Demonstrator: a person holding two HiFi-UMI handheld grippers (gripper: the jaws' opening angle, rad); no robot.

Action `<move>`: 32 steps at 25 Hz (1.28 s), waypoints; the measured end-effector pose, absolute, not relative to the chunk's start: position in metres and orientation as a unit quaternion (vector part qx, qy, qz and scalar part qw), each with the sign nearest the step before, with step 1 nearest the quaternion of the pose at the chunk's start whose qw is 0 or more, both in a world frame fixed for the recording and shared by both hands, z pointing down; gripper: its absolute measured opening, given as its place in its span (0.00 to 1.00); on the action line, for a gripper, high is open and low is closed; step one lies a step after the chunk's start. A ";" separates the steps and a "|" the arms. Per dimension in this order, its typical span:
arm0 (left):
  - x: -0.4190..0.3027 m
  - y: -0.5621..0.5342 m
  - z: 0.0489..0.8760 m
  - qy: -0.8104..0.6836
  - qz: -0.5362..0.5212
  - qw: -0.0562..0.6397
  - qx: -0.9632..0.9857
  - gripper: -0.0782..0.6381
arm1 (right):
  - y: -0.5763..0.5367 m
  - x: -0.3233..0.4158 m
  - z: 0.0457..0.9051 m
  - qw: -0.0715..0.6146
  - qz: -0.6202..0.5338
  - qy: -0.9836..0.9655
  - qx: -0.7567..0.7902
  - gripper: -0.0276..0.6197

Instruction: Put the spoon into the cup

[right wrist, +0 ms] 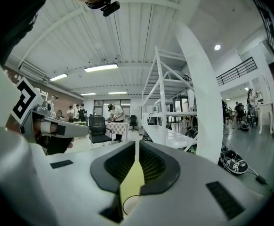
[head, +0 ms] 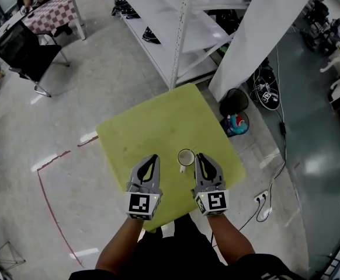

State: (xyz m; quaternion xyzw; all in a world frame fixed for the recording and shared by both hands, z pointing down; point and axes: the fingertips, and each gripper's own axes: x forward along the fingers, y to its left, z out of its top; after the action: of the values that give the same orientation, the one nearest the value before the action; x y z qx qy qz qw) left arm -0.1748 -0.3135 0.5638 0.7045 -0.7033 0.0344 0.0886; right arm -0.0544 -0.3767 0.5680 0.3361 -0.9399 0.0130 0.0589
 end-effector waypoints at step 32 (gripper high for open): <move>-0.143 -0.268 0.497 -0.658 0.004 0.028 0.753 0.12 | -0.322 -0.038 0.474 0.006 -0.033 -0.926 0.375 0.05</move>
State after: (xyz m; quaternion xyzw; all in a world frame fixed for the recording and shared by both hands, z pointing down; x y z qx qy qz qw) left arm -0.1434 -0.2678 0.4969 0.7526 -0.6578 0.0045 0.0278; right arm -0.0380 -0.3218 0.4737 0.3750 -0.9264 -0.0335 0.0059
